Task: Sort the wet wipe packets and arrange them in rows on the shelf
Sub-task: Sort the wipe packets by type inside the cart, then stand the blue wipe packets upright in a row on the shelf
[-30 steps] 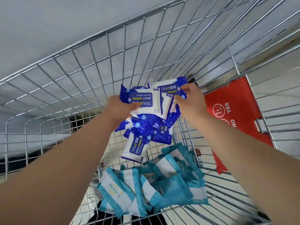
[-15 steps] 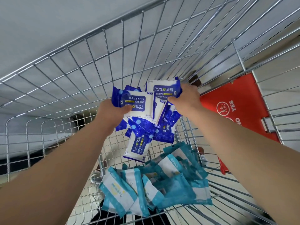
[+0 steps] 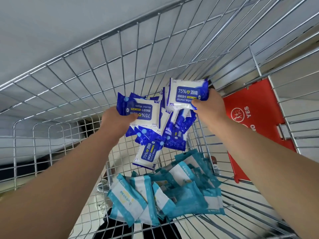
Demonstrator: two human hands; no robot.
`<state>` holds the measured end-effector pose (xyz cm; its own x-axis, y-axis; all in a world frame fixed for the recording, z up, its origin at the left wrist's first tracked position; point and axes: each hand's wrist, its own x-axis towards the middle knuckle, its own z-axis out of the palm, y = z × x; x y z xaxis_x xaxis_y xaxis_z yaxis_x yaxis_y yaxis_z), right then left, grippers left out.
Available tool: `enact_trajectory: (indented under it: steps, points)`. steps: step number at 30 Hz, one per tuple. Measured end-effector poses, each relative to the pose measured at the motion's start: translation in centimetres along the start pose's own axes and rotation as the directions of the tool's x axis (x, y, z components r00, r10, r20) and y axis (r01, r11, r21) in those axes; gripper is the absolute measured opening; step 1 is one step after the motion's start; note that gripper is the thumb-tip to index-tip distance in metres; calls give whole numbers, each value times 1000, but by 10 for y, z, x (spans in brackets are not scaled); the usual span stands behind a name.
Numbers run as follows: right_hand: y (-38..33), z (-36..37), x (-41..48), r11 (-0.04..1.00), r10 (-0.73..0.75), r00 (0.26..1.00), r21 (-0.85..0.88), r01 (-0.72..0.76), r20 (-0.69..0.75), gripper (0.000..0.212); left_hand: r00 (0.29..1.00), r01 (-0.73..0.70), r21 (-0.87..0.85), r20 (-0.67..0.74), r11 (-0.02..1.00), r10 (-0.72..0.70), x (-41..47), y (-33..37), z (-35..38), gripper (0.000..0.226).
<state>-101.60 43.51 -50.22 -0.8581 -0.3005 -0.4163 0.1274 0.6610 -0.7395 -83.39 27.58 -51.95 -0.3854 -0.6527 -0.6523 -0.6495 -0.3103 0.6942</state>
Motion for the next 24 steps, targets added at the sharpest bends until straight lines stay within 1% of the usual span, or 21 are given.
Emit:
enact_trajectory:
  steps: [3, 6, 8, 11, 14, 17, 21, 24]
  points:
    - [-2, -8, -11, 999, -30, 1000, 36, 30, 9, 31, 999, 44, -90, 25, 995, -42, -9, -1, -7, 26]
    - [-9, -12, -28, 998, -66, 997, 20, 66, 36, 29, 998, 53, -117, 42, 992, -48, -20, 0, -13, 25]
    - [-18, -14, -41, 996, -89, 994, -10, 90, 69, 27, 999, 33, -114, 42, 993, -28, -31, 4, -18, 21]
    - [-37, -14, -63, 991, -121, 986, -41, 126, 113, 25, 1000, -18, -70, 15, 997, 19, -53, 17, -33, 23]
    - [-69, -19, -89, 978, -188, 969, -64, 200, 161, 20, 997, -75, -47, -21, 996, 74, -84, 37, -60, 25]
    - [-112, -29, -121, 954, -273, 936, -62, 294, 223, 21, 990, -126, -24, -67, 992, 124, -123, 63, -97, 26]
    - [-180, -44, -168, 895, -413, 873, -62, 441, 260, 21, 964, -205, 24, -169, 979, 206, -182, 96, -156, 19]
    - [-231, -51, -205, 842, -516, 813, -13, 539, 270, 22, 934, -251, 6, -259, 968, 244, -231, 113, -204, 26]
